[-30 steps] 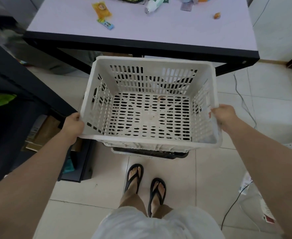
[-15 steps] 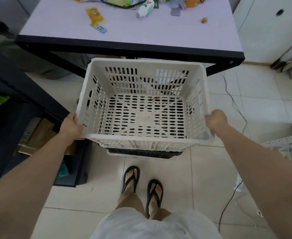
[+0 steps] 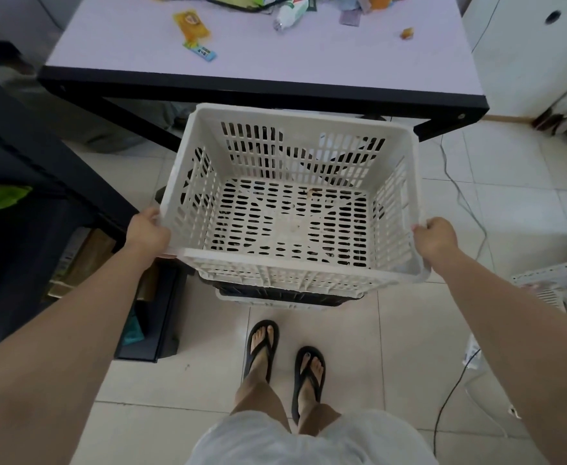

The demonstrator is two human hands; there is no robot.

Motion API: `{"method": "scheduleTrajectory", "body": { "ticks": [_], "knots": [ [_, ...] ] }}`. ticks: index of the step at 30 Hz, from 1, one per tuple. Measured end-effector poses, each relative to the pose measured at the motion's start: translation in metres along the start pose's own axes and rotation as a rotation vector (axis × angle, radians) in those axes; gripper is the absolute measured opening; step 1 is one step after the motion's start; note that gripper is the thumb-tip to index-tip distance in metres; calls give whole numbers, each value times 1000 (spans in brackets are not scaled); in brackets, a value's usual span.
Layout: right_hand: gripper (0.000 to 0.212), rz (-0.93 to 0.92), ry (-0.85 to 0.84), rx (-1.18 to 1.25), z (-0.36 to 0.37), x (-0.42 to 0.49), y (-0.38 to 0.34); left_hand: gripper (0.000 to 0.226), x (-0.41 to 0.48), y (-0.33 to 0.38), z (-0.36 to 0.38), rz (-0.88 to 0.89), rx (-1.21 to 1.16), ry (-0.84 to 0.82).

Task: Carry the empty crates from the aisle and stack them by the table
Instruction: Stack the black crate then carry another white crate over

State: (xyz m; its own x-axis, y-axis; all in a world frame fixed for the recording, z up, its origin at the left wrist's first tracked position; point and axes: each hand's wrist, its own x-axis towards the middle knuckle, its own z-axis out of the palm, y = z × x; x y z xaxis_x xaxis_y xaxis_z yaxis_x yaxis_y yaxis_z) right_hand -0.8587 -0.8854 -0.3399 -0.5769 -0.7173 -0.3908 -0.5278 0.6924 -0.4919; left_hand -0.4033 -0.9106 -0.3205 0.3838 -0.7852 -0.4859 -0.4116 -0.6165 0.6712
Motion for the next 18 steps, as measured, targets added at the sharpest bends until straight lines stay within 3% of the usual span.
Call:
{"method": "scheduleTrajectory", "body": {
  "ticks": [5, 10, 12, 14, 18],
  "knots": [
    [14, 59, 11, 58, 1, -4, -4, 49, -1, -6, 0, 54, 46, -36],
    [28, 112, 1, -26, 4, -15, -21, 53, -5, 0, 0, 70, 215, -18],
    [45, 107, -22, -52, 4, -20, -30, 54, -6, 2, -1, 84, 197, -15],
    [58, 64, -32, -126, 4, -25, -35, 53, -11, 2, -1, 91, 173, -8],
    [46, -104, 20, -239, 5, -38, -39, 51, -30, -6, 2, 88, 132, 26]
  ]
}}
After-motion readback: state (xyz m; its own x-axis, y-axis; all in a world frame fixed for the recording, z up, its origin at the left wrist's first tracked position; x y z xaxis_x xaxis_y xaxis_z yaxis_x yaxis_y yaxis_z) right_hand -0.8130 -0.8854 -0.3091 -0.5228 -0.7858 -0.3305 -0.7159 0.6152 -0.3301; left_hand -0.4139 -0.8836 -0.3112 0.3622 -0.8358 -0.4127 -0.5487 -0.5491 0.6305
